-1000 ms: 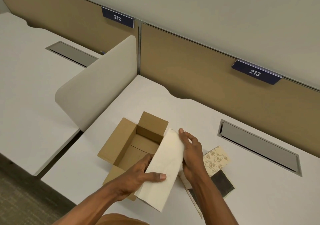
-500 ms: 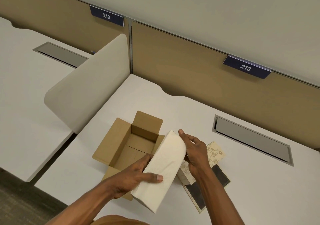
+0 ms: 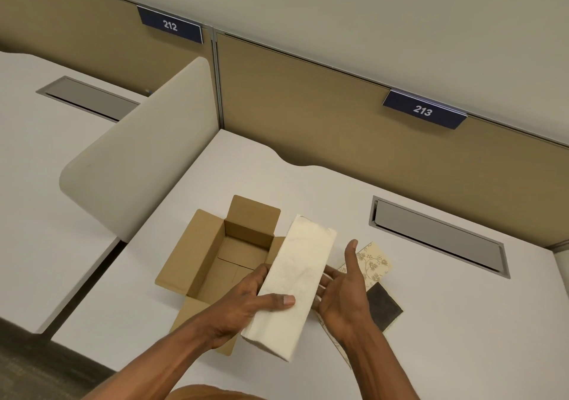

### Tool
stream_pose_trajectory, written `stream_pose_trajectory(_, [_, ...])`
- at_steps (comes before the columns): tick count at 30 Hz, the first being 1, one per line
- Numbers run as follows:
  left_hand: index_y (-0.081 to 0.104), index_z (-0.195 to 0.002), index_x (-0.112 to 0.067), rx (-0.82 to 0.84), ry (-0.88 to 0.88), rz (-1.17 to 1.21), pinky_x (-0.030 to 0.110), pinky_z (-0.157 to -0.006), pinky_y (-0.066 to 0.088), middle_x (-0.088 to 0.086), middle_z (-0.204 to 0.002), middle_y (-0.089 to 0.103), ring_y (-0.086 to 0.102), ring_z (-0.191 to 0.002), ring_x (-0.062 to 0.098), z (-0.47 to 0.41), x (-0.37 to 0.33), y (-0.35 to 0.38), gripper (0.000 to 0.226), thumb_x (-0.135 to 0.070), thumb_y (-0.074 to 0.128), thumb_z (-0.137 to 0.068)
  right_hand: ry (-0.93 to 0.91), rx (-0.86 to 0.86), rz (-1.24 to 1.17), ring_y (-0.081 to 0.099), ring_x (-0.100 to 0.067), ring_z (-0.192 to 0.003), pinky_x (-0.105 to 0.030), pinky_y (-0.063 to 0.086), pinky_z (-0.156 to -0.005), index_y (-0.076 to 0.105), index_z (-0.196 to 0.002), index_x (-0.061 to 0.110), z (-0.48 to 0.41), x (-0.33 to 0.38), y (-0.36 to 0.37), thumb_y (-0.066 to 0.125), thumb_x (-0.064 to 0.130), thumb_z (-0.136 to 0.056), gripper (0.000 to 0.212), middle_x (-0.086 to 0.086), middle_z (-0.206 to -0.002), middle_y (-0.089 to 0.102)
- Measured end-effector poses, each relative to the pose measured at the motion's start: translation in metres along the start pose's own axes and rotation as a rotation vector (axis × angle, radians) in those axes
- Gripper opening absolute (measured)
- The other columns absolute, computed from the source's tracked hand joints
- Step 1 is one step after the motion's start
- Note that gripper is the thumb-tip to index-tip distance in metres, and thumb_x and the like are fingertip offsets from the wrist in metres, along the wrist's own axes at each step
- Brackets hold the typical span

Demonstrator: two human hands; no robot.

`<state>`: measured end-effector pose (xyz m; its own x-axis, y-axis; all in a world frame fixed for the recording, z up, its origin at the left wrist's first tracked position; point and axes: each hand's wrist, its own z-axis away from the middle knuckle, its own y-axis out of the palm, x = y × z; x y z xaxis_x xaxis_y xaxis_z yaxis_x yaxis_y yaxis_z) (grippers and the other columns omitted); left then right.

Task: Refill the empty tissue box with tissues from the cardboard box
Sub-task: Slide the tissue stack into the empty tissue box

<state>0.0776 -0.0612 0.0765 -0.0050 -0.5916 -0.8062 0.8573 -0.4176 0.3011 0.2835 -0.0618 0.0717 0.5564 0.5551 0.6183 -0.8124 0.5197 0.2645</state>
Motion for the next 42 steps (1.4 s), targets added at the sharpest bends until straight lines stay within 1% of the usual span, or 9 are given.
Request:
stream_pose_trajectory(3, [0.053,-0.145,-0.023,-0.035,0.023,-0.018,0.04,-0.096,0.066,0.003,-0.135,0.076,0.078,-0.119,0.025,-0.006,0.0,0.008,0.081,-0.038,0.091,-0.075,0.001,0.114,0.021,0.078,-0.046,-0.118,-0.07,0.056,-0.109,0.076,-0.128,0.008,0.018,-0.01,-0.003,0.088,0.088,-0.047,0.114,-0.022,-0.123,0.082])
stream_pose_trajectory(5, [0.053,-0.145,-0.025,-0.034,0.021,-0.038,0.046,-0.101,0.066,0.001,-0.134,0.077,0.078,-0.12,0.025,-0.01,0.002,0.013,0.076,-0.039,0.091,-0.08,-0.047,0.156,0.063,0.081,-0.04,-0.113,-0.067,0.059,-0.107,0.085,-0.115,0.016,0.025,-0.016,-0.003,0.098,0.072,-0.051,0.086,-0.016,-0.122,0.084])
stream_pose_trajectory(12, [0.044,-0.139,-0.043,0.022,-0.009,-0.335,0.033,-0.095,0.067,-0.016,-0.133,0.071,0.077,-0.115,0.007,-0.021,-0.002,0.029,0.081,-0.072,0.087,-0.075,-0.161,0.032,0.008,0.086,-0.031,-0.088,-0.046,0.07,-0.065,0.077,-0.117,0.019,0.026,-0.019,-0.008,0.094,0.041,-0.067,0.057,-0.009,-0.102,0.088])
stream_pose_trajectory(17, [0.045,-0.139,-0.031,-0.144,0.022,-0.445,0.039,-0.105,0.062,-0.009,-0.136,0.061,0.066,-0.121,0.009,-0.037,-0.025,0.035,0.119,-0.105,0.069,-0.049,-0.234,0.029,0.096,0.085,-0.018,-0.097,-0.034,0.069,-0.07,0.073,-0.121,0.03,0.026,-0.017,-0.018,0.094,0.056,-0.057,0.071,0.009,-0.109,0.087])
stream_pose_trajectory(24, [0.023,-0.166,-0.02,-0.195,-0.097,-0.31,0.044,-0.122,0.046,-0.002,-0.16,0.047,0.05,-0.147,0.021,-0.078,-0.059,0.052,0.127,-0.104,0.047,-0.074,-0.186,0.077,0.155,0.084,-0.029,-0.105,-0.051,0.068,-0.094,0.072,-0.132,0.021,0.023,-0.023,-0.023,0.09,0.042,-0.08,0.059,-0.002,-0.118,0.086])
stream_pose_trajectory(27, [0.015,-0.172,-0.014,-0.237,-0.089,-0.347,0.047,-0.127,0.039,-0.003,-0.173,0.034,0.04,-0.157,0.024,-0.093,-0.063,0.06,0.114,-0.094,0.031,-0.091,-0.181,0.074,0.149,0.085,-0.027,-0.1,-0.041,0.071,-0.079,0.07,-0.13,0.021,0.022,-0.021,-0.025,0.088,0.042,-0.079,0.058,-0.001,-0.113,0.087])
stream_pose_trajectory(33, [0.03,-0.161,0.004,-0.334,-0.064,-0.409,0.037,-0.098,0.044,0.003,-0.118,0.059,0.06,-0.135,0.031,-0.111,-0.064,0.071,0.086,-0.066,0.029,-0.111,-0.164,0.063,0.178,0.085,-0.02,-0.097,-0.032,0.069,-0.072,0.066,-0.131,0.025,0.024,-0.026,-0.031,0.097,0.057,-0.065,0.079,0.007,-0.107,0.087])
stream_pose_trajectory(39, [0.05,-0.152,0.0,-0.395,-0.115,-0.269,0.037,-0.094,0.047,0.017,-0.129,0.069,0.062,-0.106,0.024,-0.112,-0.069,0.076,0.103,-0.082,0.015,-0.101,-0.192,0.07,0.097,0.085,-0.026,-0.1,-0.037,0.07,-0.074,0.07,-0.131,0.018,0.02,-0.024,-0.04,0.092,0.047,-0.07,0.071,0.0,-0.113,0.087])
stream_pose_trajectory(42, [0.045,-0.158,-0.007,-0.329,-0.114,-0.294,0.05,-0.115,0.051,0.012,-0.142,0.067,0.067,-0.124,0.029,-0.097,-0.071,0.076,0.127,-0.1,0.009,-0.081,-0.218,0.05,-0.016,0.081,-0.032,-0.115,-0.049,0.068,-0.093,0.07,-0.138,0.015,0.017,-0.018,-0.046,0.086,0.035,-0.086,0.058,-0.007,-0.128,0.083])
